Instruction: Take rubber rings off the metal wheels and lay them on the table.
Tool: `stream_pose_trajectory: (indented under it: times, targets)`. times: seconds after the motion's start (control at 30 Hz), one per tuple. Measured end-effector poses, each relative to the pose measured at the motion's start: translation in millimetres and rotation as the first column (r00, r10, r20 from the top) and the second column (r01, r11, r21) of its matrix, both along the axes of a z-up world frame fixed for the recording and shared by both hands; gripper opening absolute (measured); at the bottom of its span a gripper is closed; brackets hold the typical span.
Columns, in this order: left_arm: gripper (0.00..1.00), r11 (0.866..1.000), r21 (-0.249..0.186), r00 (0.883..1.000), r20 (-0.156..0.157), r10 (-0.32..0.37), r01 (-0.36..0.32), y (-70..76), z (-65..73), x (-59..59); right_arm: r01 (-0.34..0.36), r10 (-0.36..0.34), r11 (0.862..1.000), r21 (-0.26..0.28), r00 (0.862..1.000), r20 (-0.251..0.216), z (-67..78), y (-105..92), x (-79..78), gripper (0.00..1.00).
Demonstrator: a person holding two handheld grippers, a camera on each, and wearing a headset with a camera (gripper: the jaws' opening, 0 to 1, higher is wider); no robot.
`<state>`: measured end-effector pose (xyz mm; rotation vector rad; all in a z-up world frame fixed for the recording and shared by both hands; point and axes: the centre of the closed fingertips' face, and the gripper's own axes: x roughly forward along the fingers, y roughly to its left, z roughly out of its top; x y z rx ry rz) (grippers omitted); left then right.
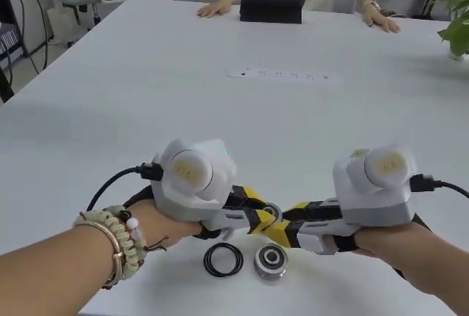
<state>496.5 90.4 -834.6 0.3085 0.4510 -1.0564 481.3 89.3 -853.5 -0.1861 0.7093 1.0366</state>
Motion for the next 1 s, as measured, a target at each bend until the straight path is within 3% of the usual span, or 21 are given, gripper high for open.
stream_pose_trajectory:
  times: [0.57, 0.63, 0.8, 0.93, 1.0]
  targets:
    - [0.08, 1.000, -0.018, 1.000, -0.003, 0.009, -0.009, -0.4, -0.1, -0.5, -0.069, 0.072, 0.996, -0.050, 0.996, 0.059, 0.9, -4.4, 1.1, 0.13]
    - [0.08, 1.000, -0.019, 1.000, -0.003, 0.010, -0.010, -0.4, -0.1, -0.6, -0.059, 0.062, 0.997, -0.049, 0.997, 0.044, 0.4, -4.8, 1.6, 0.12]
    - [0.08, 1.000, -0.020, 1.000, -0.005, 0.014, -0.014, -0.3, -0.3, -0.3, -0.072, 0.076, 0.995, -0.064, 0.995, 0.057, 0.1, -4.9, 1.6, 0.10]
    - [0.08, 1.000, -0.020, 1.000, -0.005, 0.013, -0.013, -0.5, -0.5, -0.3, -0.073, 0.079, 0.994, -0.084, 0.994, 0.076, -1.2, -8.2, 4.6, 0.00]
    - [0.08, 1.000, -0.020, 1.000, -0.005, 0.014, -0.014, -0.4, -0.6, -0.3, -0.065, 0.071, 0.995, -0.081, 0.995, 0.066, -1.8, -8.3, 4.1, 0.00]
